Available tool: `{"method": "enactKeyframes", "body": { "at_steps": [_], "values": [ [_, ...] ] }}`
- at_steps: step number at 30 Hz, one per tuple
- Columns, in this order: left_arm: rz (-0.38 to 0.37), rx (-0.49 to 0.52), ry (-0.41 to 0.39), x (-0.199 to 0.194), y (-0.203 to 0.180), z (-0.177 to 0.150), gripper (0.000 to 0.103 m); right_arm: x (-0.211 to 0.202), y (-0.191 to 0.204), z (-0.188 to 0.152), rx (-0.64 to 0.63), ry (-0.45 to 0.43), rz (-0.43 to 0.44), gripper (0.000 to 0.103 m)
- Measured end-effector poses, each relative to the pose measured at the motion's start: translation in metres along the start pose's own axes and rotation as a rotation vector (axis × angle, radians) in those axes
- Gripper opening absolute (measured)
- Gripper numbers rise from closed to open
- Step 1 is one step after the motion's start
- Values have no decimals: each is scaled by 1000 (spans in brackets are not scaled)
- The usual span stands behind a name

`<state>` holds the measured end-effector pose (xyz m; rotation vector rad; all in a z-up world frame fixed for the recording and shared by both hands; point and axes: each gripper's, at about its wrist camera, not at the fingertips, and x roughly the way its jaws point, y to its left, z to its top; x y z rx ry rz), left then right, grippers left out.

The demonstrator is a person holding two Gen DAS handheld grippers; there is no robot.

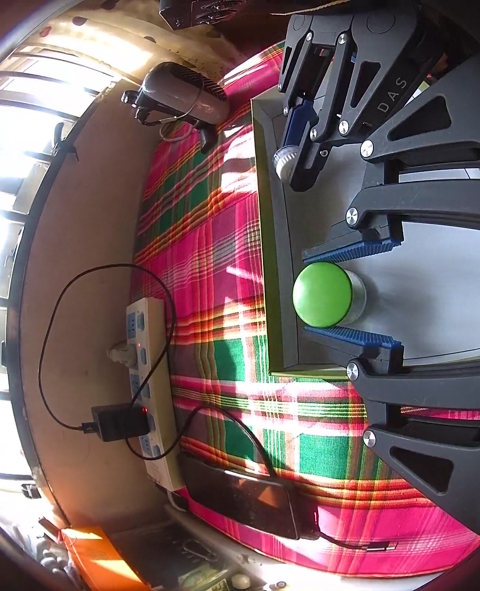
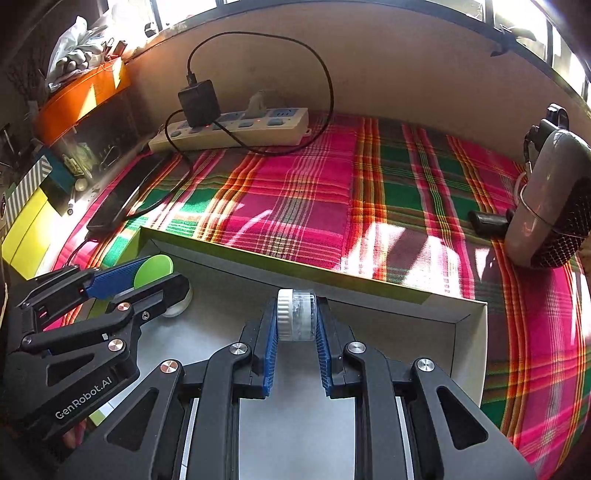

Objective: Organize objects
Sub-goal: 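Carry the green knob and white jar over the white box with both grippers, then lower the white jar into the box and open the right gripper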

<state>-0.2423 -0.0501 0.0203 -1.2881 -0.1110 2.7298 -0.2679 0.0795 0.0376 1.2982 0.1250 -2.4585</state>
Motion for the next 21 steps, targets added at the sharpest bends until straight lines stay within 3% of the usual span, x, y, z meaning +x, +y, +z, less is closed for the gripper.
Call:
{"method": "enactKeyframes", "body": {
  "at_steps": [17,21],
  "values": [
    [13,9,3,0,-3,0,32,4,0,0,-3,19,-19,20],
    [13,13,4,0,-2,0,32,4,0,-1,-5,23,-20,28]
  ]
}}
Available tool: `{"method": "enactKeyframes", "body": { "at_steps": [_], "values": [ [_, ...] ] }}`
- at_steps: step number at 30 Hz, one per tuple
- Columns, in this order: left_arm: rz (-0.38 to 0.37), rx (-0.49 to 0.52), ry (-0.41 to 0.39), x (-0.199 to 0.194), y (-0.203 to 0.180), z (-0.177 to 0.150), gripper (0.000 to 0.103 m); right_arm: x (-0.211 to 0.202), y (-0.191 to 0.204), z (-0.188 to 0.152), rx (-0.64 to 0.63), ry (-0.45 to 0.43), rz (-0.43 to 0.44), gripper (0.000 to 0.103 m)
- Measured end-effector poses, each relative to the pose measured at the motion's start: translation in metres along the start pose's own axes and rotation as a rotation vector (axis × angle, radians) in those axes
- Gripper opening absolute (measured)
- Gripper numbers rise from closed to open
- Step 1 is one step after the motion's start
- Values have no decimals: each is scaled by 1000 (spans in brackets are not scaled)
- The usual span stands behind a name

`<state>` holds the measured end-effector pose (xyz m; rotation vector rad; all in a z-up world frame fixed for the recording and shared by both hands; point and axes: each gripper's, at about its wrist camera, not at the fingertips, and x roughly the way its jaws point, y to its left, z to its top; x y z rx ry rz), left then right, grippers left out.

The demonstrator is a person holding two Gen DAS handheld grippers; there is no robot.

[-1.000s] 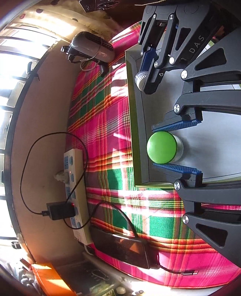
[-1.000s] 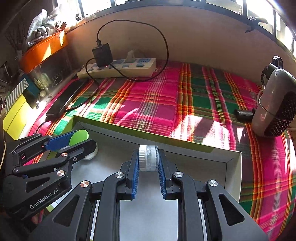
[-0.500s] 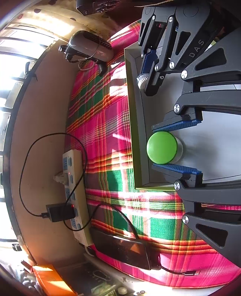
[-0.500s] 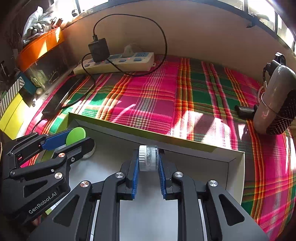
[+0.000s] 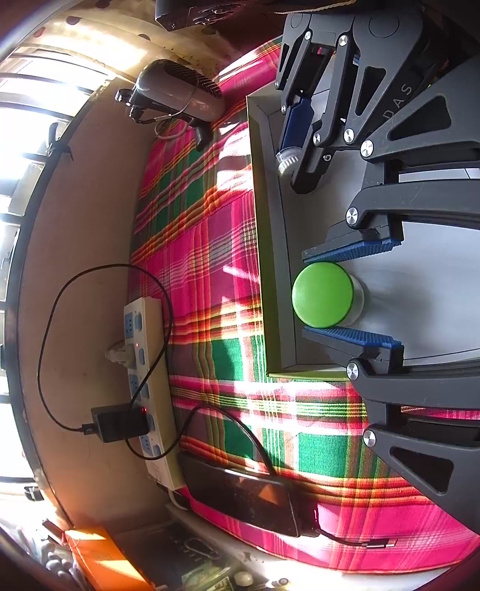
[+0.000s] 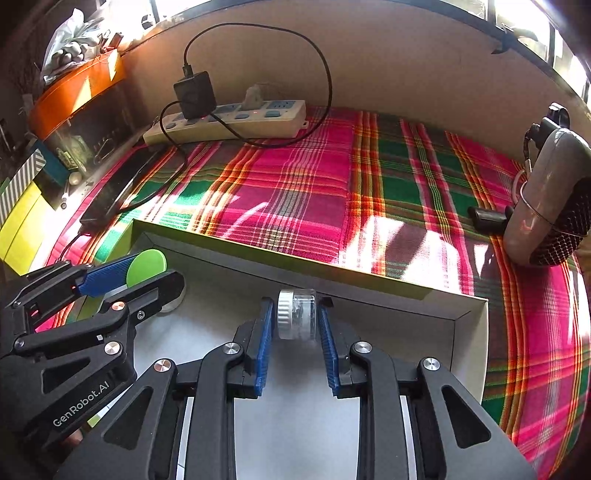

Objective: Organize objects
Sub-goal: 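Lower the white jar into the box and open the right gripper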

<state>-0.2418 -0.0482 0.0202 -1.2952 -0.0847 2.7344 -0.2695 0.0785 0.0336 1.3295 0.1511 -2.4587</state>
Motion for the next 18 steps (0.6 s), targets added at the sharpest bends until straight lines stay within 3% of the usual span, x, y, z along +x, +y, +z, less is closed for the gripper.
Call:
{"method": "enactKeyframes", "body": {
  "at_steps": [5,9,18],
  "values": [
    [2,-12,-7,-3,3,-2,32,-4,0,-1,1,-11,-8,32],
    [2,-15,-14,-8,3,-2,32,-8,1,-3,2,-19,-17,44],
    [3,-33,-41,-25,4,-4,32,-25,0,-8,18,-47,-27,45]
  ]
}}
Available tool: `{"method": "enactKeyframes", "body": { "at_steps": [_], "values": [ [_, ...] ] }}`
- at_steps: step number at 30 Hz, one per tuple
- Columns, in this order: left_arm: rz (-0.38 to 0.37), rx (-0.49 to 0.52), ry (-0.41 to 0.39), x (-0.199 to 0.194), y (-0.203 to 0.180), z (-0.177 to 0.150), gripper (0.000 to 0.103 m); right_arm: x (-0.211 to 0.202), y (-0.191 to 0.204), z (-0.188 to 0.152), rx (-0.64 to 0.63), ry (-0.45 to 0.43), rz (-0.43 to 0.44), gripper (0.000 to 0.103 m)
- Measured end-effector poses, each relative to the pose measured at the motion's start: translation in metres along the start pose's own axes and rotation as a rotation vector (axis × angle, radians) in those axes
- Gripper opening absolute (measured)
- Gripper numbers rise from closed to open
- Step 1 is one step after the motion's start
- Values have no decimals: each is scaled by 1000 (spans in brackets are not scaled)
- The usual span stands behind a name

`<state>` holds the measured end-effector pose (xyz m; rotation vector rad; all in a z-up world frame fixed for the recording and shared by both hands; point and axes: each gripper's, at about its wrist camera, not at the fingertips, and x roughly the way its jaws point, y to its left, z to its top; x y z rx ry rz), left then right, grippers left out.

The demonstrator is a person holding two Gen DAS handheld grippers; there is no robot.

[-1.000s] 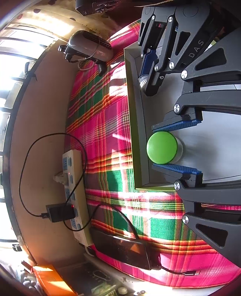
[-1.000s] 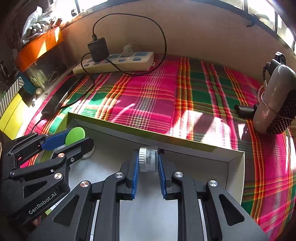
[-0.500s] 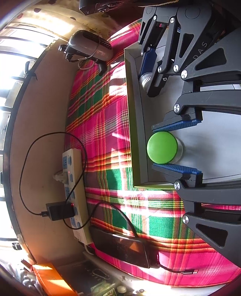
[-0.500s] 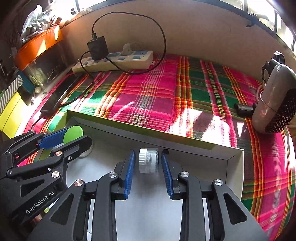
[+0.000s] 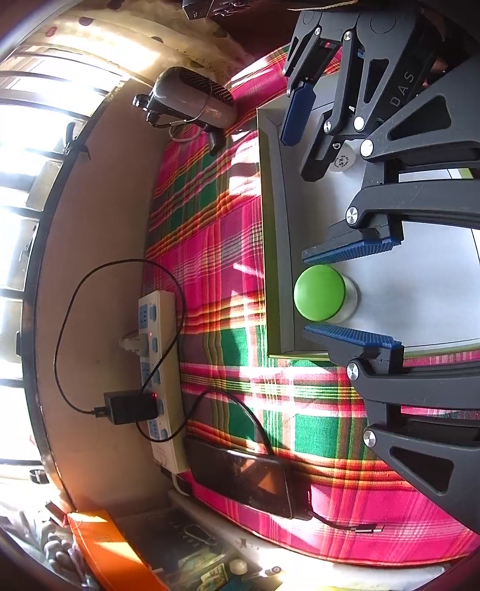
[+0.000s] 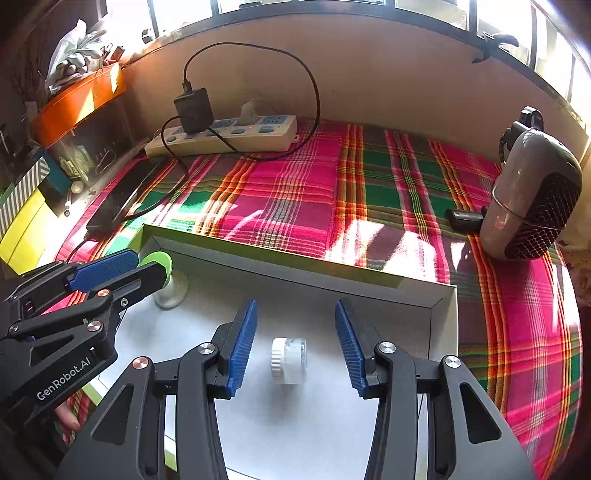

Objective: Organize objects
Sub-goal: 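Lower the white jar into the box and open the right gripper, then lower the green knob into the box and open the left gripper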

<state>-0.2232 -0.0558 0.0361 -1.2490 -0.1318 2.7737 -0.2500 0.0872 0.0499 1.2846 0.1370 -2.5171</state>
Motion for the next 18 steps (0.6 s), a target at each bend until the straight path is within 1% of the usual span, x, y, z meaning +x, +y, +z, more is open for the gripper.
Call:
{"method": "enactKeyframes", "body": {
  "at_steps": [10,18],
  "values": [
    [8,3,-28,-26,-1,-10,32,-24,-5,-9,26,-36,-2,45],
    [17,-12,-48,-48,4,-22,32,-44,-8,-20,36,-64,-8,45]
  ]
}}
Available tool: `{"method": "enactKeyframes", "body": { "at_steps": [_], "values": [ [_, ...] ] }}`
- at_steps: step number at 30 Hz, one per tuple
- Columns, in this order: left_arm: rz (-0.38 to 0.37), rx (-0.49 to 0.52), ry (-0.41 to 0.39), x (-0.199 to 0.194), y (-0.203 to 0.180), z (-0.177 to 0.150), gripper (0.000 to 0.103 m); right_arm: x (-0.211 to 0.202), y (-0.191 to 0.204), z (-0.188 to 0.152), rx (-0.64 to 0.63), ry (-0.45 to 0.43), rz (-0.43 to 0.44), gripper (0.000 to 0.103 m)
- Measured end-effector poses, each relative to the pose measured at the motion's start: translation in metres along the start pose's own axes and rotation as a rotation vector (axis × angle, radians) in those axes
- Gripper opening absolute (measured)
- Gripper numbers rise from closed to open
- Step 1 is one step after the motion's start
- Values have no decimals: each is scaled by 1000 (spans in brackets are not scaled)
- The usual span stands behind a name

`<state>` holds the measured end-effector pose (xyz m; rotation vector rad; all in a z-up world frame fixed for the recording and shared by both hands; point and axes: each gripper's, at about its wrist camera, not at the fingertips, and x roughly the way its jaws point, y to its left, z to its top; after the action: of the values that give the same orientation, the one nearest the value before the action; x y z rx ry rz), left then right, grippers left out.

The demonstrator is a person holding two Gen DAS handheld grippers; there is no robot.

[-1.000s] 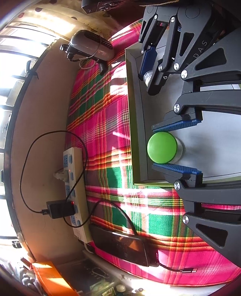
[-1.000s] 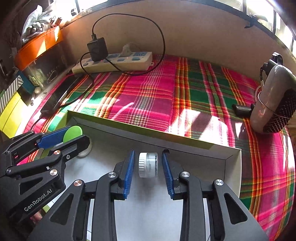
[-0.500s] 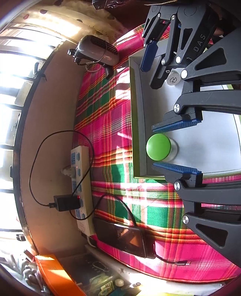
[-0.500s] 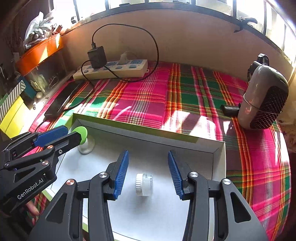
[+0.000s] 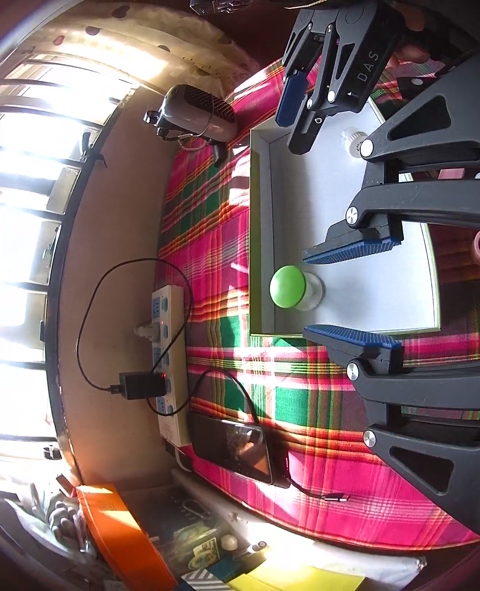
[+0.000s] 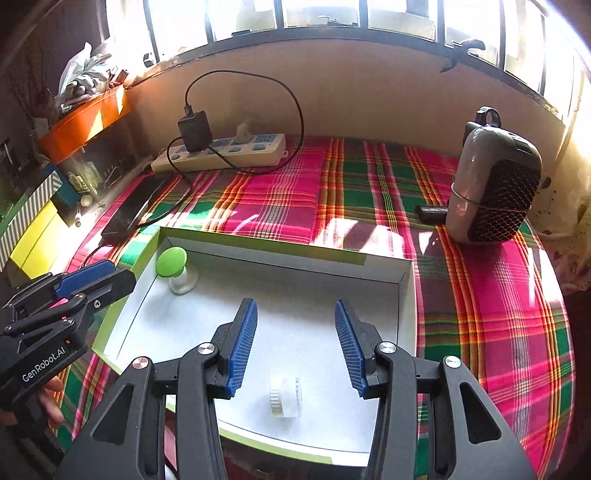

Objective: Organize objects
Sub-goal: 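Lower the green knob into the box and open the left gripper, then withdraw both grippers from the box toward the remaining objects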

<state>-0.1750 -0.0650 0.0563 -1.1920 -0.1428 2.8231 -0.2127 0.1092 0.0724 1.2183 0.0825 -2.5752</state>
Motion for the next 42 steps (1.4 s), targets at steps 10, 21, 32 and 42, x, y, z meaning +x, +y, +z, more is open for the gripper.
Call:
{"method": "enactKeyframes", "body": {
  "at_steps": [10,21,32,42],
  "values": [
    [-3,-9,-25,-25,5,-23,32,-25,-4,-20,25,-33,-8,45],
    [-14,-42,-12,-39,13,-50,32,-43,-11,-46,46,-53,-10,45],
    [-56,-72,25,-41,20,-76,32,-61,-25,-77,67,-58,-9,45],
    [-73,-82,53,-42,23,-95,32,-74,-33,-105,91,-52,-18,45]
  ]
}}
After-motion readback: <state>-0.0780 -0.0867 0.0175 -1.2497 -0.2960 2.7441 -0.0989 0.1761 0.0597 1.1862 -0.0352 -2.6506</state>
